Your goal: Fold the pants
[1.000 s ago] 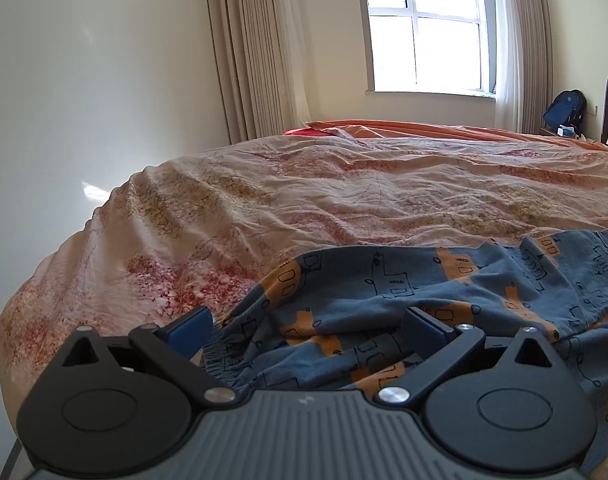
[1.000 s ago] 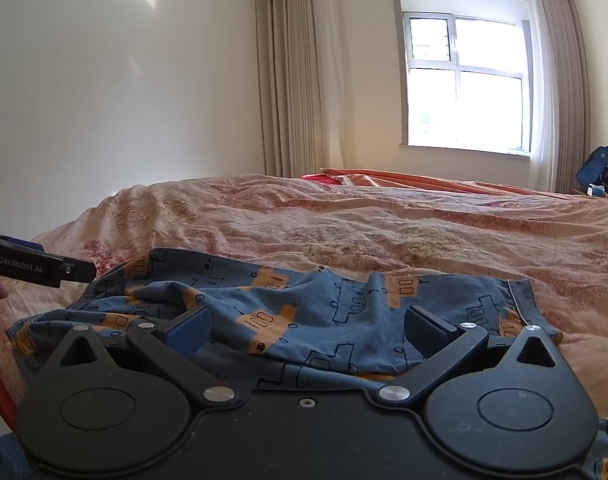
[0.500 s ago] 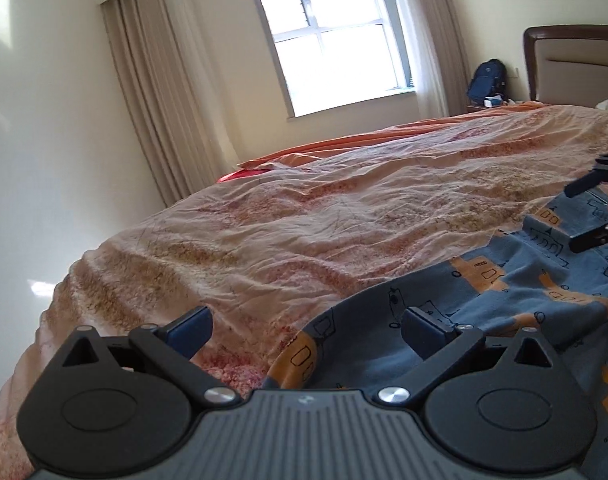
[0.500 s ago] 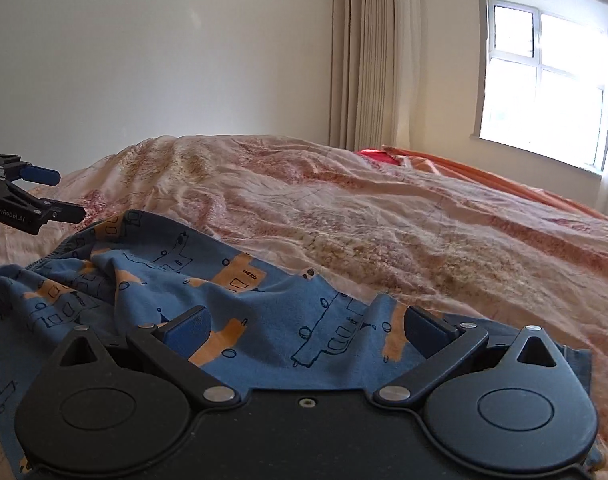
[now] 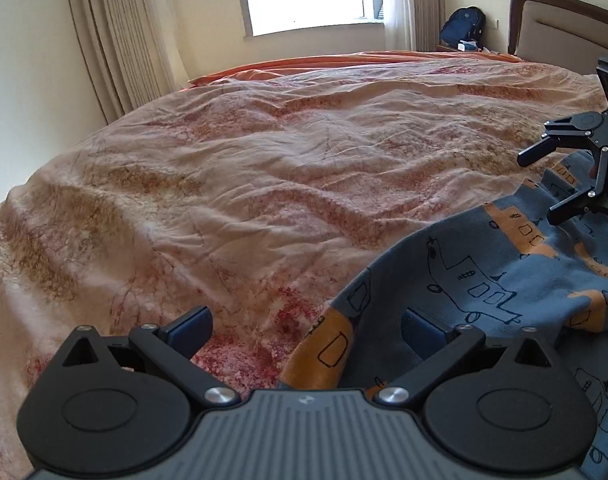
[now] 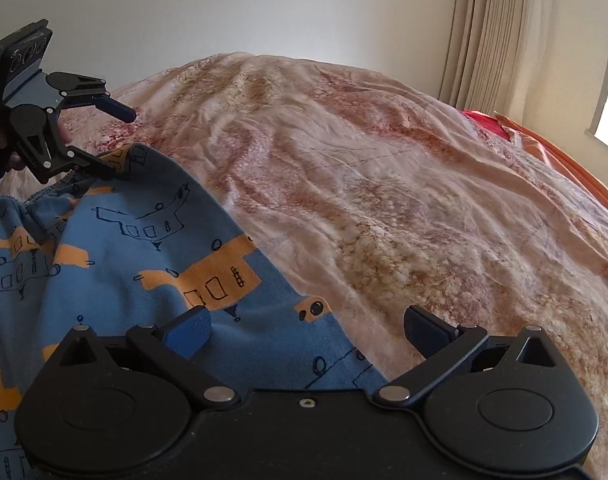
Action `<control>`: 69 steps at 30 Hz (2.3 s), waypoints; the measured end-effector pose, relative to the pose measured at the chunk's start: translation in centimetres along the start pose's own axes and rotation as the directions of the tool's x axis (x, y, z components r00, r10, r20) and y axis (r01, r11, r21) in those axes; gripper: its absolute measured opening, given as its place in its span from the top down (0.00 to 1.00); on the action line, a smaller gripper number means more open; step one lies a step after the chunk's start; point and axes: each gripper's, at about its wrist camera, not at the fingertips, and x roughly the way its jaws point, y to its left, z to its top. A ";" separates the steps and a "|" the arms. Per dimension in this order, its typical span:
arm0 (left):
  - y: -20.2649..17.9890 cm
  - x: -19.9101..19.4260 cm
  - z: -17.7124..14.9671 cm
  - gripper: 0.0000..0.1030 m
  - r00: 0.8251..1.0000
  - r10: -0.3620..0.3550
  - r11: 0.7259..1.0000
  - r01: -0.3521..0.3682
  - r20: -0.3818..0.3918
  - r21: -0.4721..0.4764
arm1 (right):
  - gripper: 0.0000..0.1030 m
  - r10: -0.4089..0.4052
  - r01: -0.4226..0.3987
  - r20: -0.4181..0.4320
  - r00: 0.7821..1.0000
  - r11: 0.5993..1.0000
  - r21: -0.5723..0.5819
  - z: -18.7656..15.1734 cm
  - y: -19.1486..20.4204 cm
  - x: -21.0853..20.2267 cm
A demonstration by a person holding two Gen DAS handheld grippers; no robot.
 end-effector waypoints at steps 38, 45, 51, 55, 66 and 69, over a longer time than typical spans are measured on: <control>-0.2 -3.8 2.7 0.97 0.965 0.189 0.981 -0.175 0.180 -0.089 | 1.00 -0.505 0.566 0.287 0.814 0.800 -0.199 5.8 1.8 1.4; -3.0 -6.5 2.4 0.97 0.944 0.216 0.974 -0.226 0.249 0.009 | 0.82 -0.373 0.424 0.253 0.893 0.885 -0.193 4.7 2.4 -1.0; -4.2 -7.4 1.6 0.97 0.929 0.230 0.963 -0.260 0.291 0.070 | 0.37 -0.239 0.300 0.220 0.946 0.902 -0.311 6.2 3.4 -0.3; -4.7 -8.1 0.9 0.97 0.919 0.230 0.954 -0.278 0.322 0.112 | 0.37 -0.223 0.265 0.144 0.964 0.849 -0.457 7.0 4.1 2.8; -5.8 -11.5 -1.7 0.97 0.899 0.223 0.953 -0.282 0.378 0.109 | 0.98 -0.273 0.339 0.204 0.940 0.807 -0.483 6.2 6.3 -0.1; -7.0 -13.4 -4.1 0.97 0.889 0.217 0.952 -0.284 0.403 0.115 | 1.00 -0.310 0.393 0.246 0.918 0.788 -0.473 4.8 8.8 -3.9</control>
